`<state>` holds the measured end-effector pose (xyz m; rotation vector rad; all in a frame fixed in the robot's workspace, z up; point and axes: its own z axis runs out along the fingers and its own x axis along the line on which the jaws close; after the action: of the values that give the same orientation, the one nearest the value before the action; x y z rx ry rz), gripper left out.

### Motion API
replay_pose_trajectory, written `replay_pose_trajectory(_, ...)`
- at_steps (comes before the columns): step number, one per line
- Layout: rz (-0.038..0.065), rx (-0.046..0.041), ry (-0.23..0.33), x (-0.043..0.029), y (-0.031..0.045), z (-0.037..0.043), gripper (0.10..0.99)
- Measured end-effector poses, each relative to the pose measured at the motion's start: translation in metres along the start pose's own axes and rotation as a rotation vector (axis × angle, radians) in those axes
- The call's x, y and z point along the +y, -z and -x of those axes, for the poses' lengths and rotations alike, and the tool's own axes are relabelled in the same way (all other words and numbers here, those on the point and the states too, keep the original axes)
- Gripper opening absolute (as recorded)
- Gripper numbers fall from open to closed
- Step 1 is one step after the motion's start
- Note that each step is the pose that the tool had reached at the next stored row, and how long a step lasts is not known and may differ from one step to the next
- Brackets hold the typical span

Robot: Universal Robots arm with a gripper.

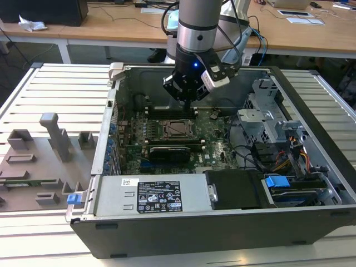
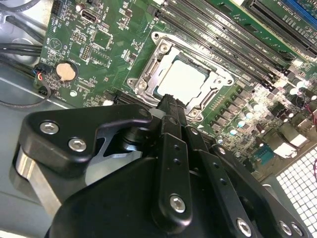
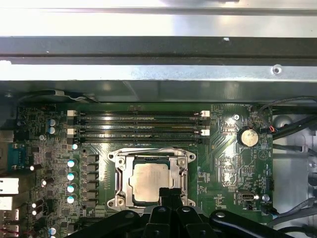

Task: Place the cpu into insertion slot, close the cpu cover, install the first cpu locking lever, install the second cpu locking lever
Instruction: 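Install the second cpu locking lever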

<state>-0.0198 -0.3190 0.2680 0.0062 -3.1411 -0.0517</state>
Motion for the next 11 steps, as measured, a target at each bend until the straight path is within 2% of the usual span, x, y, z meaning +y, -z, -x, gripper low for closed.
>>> replay_pose_trajectory(9,0.000,0.0000,0.000,-0.0102,0.0004,0.0000,0.106)
replay_pose_trajectory(11,0.000,0.0000,0.000,-0.0149,0.0005,0.0000,0.106)
